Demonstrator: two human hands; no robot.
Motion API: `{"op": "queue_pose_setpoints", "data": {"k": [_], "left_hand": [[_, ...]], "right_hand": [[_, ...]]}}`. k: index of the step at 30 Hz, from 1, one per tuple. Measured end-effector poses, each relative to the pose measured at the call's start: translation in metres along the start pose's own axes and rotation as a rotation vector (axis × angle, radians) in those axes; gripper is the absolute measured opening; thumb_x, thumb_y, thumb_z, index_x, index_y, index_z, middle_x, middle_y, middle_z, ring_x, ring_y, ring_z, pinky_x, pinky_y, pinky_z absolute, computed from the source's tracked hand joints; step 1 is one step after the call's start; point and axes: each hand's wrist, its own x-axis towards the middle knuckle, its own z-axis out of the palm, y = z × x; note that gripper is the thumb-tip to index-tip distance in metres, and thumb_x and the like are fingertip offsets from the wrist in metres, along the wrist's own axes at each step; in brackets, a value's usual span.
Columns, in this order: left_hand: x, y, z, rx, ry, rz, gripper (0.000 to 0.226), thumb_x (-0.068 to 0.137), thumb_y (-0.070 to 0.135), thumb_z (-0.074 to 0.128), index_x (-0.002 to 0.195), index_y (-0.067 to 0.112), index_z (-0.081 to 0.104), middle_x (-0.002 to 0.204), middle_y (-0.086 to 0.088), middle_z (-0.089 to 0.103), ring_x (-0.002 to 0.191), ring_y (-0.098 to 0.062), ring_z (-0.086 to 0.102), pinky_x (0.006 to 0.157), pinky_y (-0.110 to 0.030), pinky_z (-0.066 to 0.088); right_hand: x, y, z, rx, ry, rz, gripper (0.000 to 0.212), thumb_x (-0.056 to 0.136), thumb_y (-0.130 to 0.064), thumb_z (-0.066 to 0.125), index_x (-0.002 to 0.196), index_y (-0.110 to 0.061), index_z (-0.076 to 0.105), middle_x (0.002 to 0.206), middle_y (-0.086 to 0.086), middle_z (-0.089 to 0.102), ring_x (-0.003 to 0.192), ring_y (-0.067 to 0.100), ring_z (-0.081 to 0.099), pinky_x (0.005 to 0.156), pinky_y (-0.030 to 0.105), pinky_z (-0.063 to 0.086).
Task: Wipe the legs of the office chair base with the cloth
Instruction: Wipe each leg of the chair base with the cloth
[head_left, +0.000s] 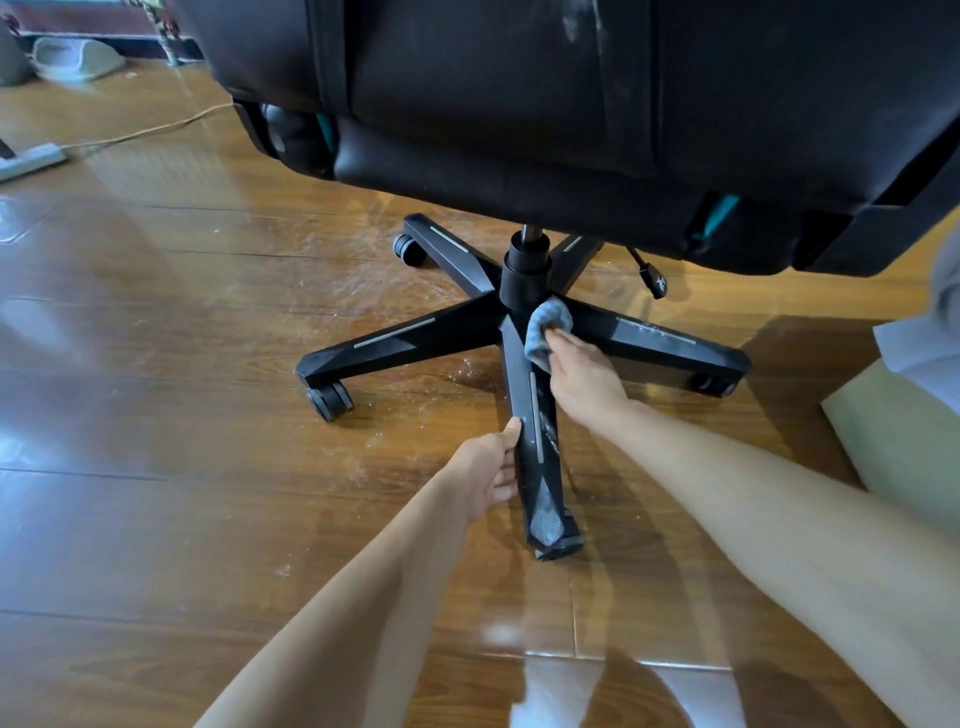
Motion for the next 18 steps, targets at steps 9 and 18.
{"op": "queue_pose_setpoints", "data": {"k": [9,18], "left_hand": [[-0.006,-0.001,-0.001,0.003,-0.013,0.017,0.046,0.103,0.046,0.065,0.129,0.009,0.068,0.128,-0.007,0.075,0.124,-0.026,0.068,0.113,-0.048,0.052],[-0.016,0.002,0.003,-0.043,-0.004,0.014,0.040,0.104,0.043,0.065,0.126,0.010,0.068,0.128,-0.007,0.076,0.123,-0.025,0.069,0.108,-0.043,0.055]], "right_hand": [[-0.096,0.012,0.019,0.032,-0.005,-0.185,0.052,0.105,-0.014,0.041,0.157,-0.018,0.037,0.163,-0.003,0.036,0.148,0.015,0.037,0.121,0.034,0.033],[-0.036,-0.008,-0.008,0.022,-0.074,-0.061,0.054,0.106,-0.042,0.031,0.153,-0.020,0.043,0.166,-0.007,0.027,0.150,0.017,0.032,0.119,0.038,0.033]]}}
